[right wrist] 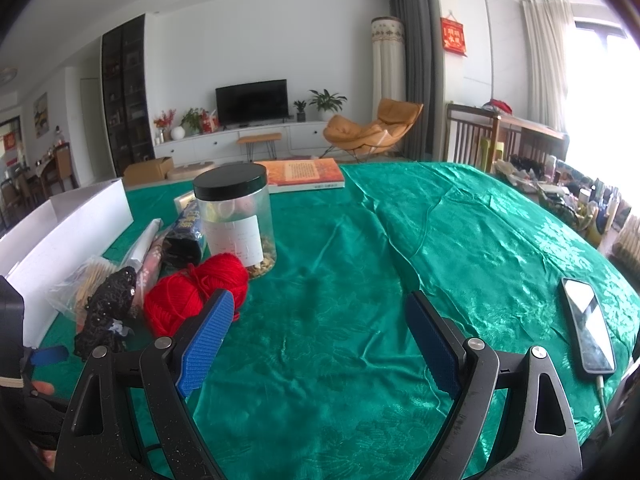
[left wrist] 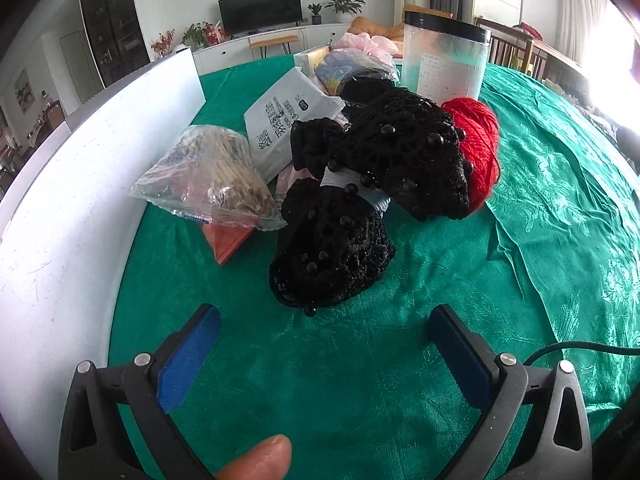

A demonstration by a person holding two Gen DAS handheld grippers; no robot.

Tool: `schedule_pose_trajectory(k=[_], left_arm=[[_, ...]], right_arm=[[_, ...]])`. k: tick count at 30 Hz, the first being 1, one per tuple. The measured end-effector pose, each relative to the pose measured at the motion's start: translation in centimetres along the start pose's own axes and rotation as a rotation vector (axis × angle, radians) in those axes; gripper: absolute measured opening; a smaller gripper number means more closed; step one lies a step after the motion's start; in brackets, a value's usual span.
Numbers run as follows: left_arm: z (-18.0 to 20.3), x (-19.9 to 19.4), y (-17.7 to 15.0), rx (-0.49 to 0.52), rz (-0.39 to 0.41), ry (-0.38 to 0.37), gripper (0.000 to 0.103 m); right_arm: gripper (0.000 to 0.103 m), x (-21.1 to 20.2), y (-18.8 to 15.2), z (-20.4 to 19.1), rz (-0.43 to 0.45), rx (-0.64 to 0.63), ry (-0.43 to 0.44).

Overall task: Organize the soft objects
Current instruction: 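Move the left tool toward the black crocheted bundle, then move the right tool to the red yarn ball while the left tool hovers over the black bundle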

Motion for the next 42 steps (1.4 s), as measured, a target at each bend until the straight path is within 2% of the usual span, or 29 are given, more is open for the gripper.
schedule_pose_trajectory(k=[7,18,29,33,37,40,42], left_arm=[[-0.5,0.3,-0.1,-0.045,-0.019,-0.028,0.103],[-0.7,0.1,-0.5,-0.045,-0.014,-0.039,0.103],[-1.0,-0.4,-1.0,0.052,-0.024,-0.126,0.103],[-1.0,-0.5,-1.2,0.057,-0.007,-0.132,0.103],[-1.1,-0.6,-1.3,0.056,0.001,-0.134,0.103],[-1.1,-0.6,-1.3,0.059,0.004,-0.137,0.103],[-1.1,-0.7,-1.3,0.06,0.007,-0.139,0.103]], right_arm=[[0.089,0.0,-0.3,0.0,-0.014,0.035,0.006],[0.089,0.3,-0.5,-0.1,-0.047,0.046,0.015],[0.089,2.0,-1.3,0.1,-0.142,0.071,0.071],[0.089,2.6,-1.6,-1.4,-0.177,0.057,0.159],[0.089,5.3,-1.1,-3.6,-0.26,0.146,0.341],[0.089,8.2,0.1,-5.0,-0.327,0.255,0.403],[0.089,9.9,0.6,-6.9,-0.361,0.24,0.425]])
Point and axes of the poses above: each gripper's, at about its wrist camera, not at the fingertips, and x roughly the way its jaws point, z to its right, y to its top, the point moved 3 cm from there along x, roughly the way its jaws point, and after that the axes turned 5 degrees about z, right-handed, at the moved point
